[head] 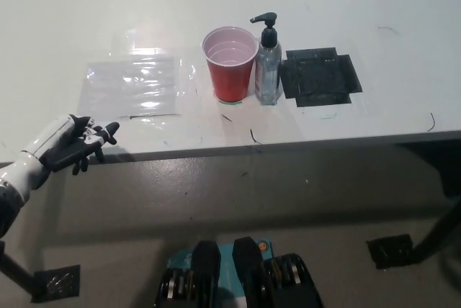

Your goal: The robot uses its right hand to press the hand soap kept in the middle of the table to get liquid hand soap out

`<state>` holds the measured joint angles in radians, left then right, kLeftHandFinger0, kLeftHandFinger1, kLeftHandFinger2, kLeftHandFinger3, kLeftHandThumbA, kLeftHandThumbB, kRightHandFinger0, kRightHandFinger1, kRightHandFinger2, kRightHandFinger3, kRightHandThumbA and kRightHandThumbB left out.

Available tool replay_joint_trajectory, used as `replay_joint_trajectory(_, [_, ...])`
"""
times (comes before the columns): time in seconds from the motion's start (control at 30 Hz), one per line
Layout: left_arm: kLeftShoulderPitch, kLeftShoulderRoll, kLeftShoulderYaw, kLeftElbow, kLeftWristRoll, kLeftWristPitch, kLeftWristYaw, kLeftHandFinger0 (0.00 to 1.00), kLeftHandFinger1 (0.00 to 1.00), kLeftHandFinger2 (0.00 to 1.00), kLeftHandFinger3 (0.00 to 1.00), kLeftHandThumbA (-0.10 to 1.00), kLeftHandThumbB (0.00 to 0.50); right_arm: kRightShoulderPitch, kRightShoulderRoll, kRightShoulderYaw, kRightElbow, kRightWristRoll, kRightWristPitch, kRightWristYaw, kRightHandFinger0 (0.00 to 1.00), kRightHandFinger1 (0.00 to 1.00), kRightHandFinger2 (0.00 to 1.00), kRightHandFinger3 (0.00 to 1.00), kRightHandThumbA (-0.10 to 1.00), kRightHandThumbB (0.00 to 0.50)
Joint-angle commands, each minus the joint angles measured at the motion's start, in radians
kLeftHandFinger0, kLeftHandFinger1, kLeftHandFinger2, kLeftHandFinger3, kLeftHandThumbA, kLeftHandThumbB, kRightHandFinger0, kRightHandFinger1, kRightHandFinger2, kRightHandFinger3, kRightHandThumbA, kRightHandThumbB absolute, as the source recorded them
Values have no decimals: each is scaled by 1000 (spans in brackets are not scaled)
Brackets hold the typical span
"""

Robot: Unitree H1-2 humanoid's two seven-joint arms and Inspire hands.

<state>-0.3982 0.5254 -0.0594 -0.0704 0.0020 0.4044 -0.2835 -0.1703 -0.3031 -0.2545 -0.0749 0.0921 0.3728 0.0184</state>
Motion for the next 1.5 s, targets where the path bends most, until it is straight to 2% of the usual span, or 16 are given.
replay_joint_trajectory(0.0, [-21, 13, 9, -25, -5, 16, -23, 146, 159, 272, 551, 665, 5, -19, -37, -23, -99, 32, 36, 18, 564, 682, 754, 859, 539, 59])
replay_joint_trajectory(0.1, [-28, 15, 3, -27, 8, 31, -24, 143, 169, 285, 561, 682, 16, -70, -62, -43, -158, 76, 97, 14, 600, 696, 751, 848, 487, 59])
replay_joint_trajectory(0.27, [-31, 11, 8, -11, -3, 10, -32, 114, 139, 255, 536, 660, 10, -279, -218, 15, -197, 34, 97, 62, 571, 705, 809, 909, 521, 19])
replay_joint_trajectory(0.57, [-34, 16, 9, -13, 5, 10, -37, 117, 153, 265, 531, 669, 12, -573, -270, 138, -125, 9, 97, 79, 568, 719, 808, 900, 520, 36])
replay_joint_trajectory(0.63, [-37, 16, 9, -10, 4, 8, -40, 111, 146, 257, 523, 668, 15, -606, -265, 156, -113, -4, 97, 83, 588, 734, 816, 902, 524, 36])
replay_joint_trajectory(0.67, [-39, 17, 5, -13, 12, 20, -38, 110, 142, 256, 517, 673, 16, -700, -246, 217, -51, -53, 89, 97, 691, 760, 818, 902, 621, 34])
replay_joint_trajectory(0.73, [-39, 17, 6, -13, 10, 21, -40, 110, 141, 255, 513, 674, 15, -739, -239, 246, -13, -67, 75, 102, 737, 777, 828, 913, 651, 33])
replay_joint_trajectory(0.8, [-39, 16, 5, -18, 5, 25, -45, 119, 151, 268, 521, 671, 18, -773, -233, 286, 33, -92, 43, 110, 848, 833, 830, 913, 828, 116])
replay_joint_trajectory(0.9, [-42, 19, 1, -21, 12, 32, -45, 122, 157, 278, 542, 697, 43, -876, -188, 380, 107, -130, 34, 139, 1000, 940, 869, 948, 964, 145])
replay_joint_trajectory(0.93, [-43, 19, 1, -17, 11, 29, -45, 120, 157, 277, 542, 699, 36, -890, -184, 393, 121, -136, 37, 141, 1000, 943, 865, 942, 945, 178])
replay_joint_trajectory(1.0, [-45, 14, 5, -11, -1, 27, -49, 113, 151, 271, 531, 687, 30, -923, -165, 432, 164, -159, 9, 151, 1000, 974, 874, 951, 1000, 145])
replay_joint_trajectory(1.13, [-48, 17, -2, -25, 11, 38, -51, 119, 156, 277, 543, 709, 36, -956, -143, 488, 215, -197, -1, 165, 1000, 1000, 930, 971, 1000, 163])
replay_joint_trajectory(1.23, [-52, 17, -4, -22, 7, 31, -59, 108, 143, 270, 551, 711, 26, -973, -110, 535, 271, -221, -15, 180, 1000, 1000, 1000, 1000, 1000, 255])
replay_joint_trajectory(1.37, [-60, 25, -16, -10, 27, 8, -63, 64, 110, 241, 523, 755, 35, -992, -82, 582, 332, -256, -54, 195, 1000, 1000, 1000, 1000, 1000, 308])
replay_joint_trajectory(1.43, [-60, 23, -15, -19, 26, 20, -62, 75, 123, 256, 524, 763, 42, -999, -59, 595, 358, -267, -49, 196, 1000, 1000, 1000, 1000, 1000, 362])
replay_joint_trajectory(1.47, [-61, 22, -19, -20, 25, 19, -67, 80, 126, 260, 523, 768, 26, -997, -48, 600, 376, -269, -61, 197, 1000, 1000, 1000, 1000, 1000, 425])
